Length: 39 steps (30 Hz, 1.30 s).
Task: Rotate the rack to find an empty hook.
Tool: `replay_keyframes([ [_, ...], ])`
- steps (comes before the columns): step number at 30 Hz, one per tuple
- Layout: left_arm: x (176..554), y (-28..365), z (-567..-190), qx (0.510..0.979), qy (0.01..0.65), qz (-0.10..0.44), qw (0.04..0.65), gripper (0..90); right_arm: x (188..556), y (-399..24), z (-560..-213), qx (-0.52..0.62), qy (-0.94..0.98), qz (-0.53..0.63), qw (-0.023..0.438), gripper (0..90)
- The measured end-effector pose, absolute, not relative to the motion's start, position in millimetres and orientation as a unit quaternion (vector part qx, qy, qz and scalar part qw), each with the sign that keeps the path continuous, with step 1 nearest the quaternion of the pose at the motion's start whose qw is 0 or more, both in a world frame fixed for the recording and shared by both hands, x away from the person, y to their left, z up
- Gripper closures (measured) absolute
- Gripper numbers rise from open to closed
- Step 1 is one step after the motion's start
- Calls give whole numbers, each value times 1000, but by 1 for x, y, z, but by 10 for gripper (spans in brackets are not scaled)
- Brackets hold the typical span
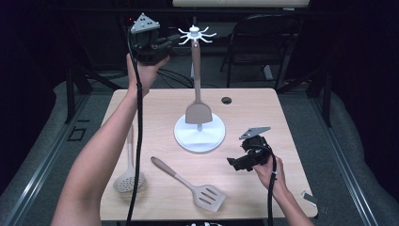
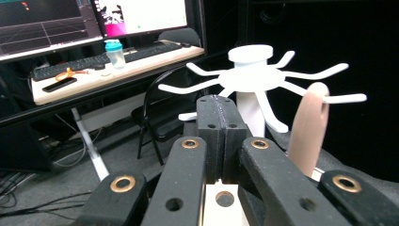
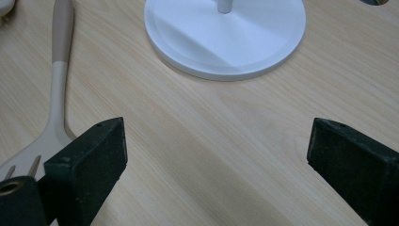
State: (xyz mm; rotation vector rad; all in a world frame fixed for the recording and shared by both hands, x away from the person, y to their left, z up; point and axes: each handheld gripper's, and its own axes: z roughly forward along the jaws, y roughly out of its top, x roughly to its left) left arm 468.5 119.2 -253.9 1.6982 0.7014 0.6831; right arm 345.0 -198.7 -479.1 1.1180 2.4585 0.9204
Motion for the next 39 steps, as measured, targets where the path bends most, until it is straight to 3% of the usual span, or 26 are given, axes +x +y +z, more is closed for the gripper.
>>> replay_keyframes([
  [26, 426, 129, -253, 710, 265, 283, 588, 900, 345, -197, -479, 386, 855, 315, 142, 53],
  [39, 434, 116, -253, 724, 262, 286, 570, 900, 346, -198, -479, 386, 856, 313, 141, 53],
])
